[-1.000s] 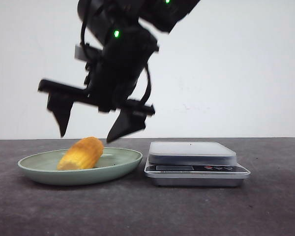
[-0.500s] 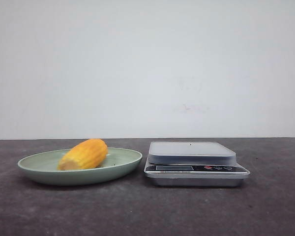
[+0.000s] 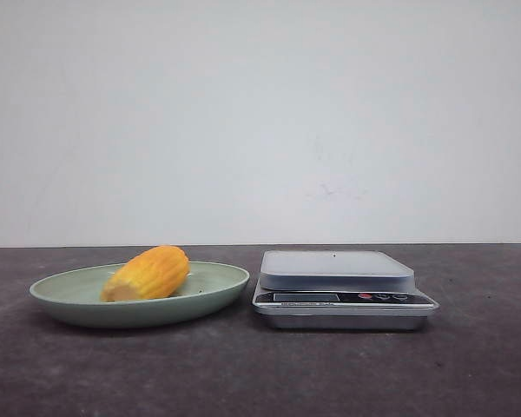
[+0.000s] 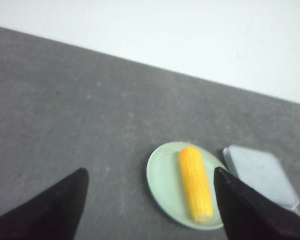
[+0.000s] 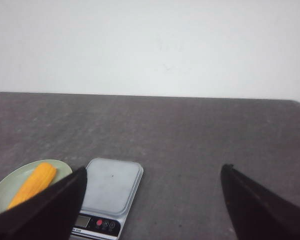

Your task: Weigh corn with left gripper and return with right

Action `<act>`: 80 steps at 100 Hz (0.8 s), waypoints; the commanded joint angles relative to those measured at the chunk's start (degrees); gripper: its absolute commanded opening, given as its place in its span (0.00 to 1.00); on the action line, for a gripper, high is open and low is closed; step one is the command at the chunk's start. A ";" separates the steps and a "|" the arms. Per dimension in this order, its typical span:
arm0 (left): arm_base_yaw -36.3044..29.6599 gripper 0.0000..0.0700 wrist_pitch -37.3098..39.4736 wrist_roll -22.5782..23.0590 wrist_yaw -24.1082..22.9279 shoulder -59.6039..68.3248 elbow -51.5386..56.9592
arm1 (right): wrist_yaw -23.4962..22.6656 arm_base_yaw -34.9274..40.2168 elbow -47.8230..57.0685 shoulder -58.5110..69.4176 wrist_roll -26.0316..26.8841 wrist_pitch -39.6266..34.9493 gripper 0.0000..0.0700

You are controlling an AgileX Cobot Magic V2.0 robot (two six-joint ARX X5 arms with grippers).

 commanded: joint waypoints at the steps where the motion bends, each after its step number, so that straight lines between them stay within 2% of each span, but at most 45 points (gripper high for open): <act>1: -0.28 0.51 2.75 2.95 -0.26 -0.04 -0.07 | -0.09 0.26 -2.54 -3.13 1.18 0.79 0.77; 11: -0.28 0.40 6.32 4.48 -0.13 -0.04 -1.62 | -0.17 0.26 -8.13 -7.13 1.73 1.77 0.73; 18: -0.28 0.28 7.91 4.57 0.61 -0.02 -2.78 | -0.31 0.26 -11.89 -8.90 2.25 2.47 0.60; 20: -0.28 0.22 8.39 4.57 0.96 -0.02 -3.21 | -0.44 0.26 -12.83 -9.18 2.27 2.51 0.55; 23: -0.28 0.13 8.87 4.61 1.36 -0.02 -3.65 | -0.50 0.26 -14.14 -9.42 2.36 2.71 0.44; 26: -0.28 0.00 9.27 4.66 1.79 0.00 -4.20 | -0.59 0.26 -15.34 -9.57 2.54 3.04 0.29; 30: -0.28 0.01 9.88 4.70 1.84 -0.02 -4.92 | -0.57 0.26 -16.76 -9.55 2.73 3.69 0.01; 54: -0.28 0.01 13.53 5.66 1.84 0.00 -6.54 | -1.64 0.28 -21.00 -9.53 3.37 12.13 0.02; 80: -0.28 0.01 13.88 5.46 1.79 0.00 -6.54 | -1.44 0.28 -20.98 -9.53 3.76 12.72 0.02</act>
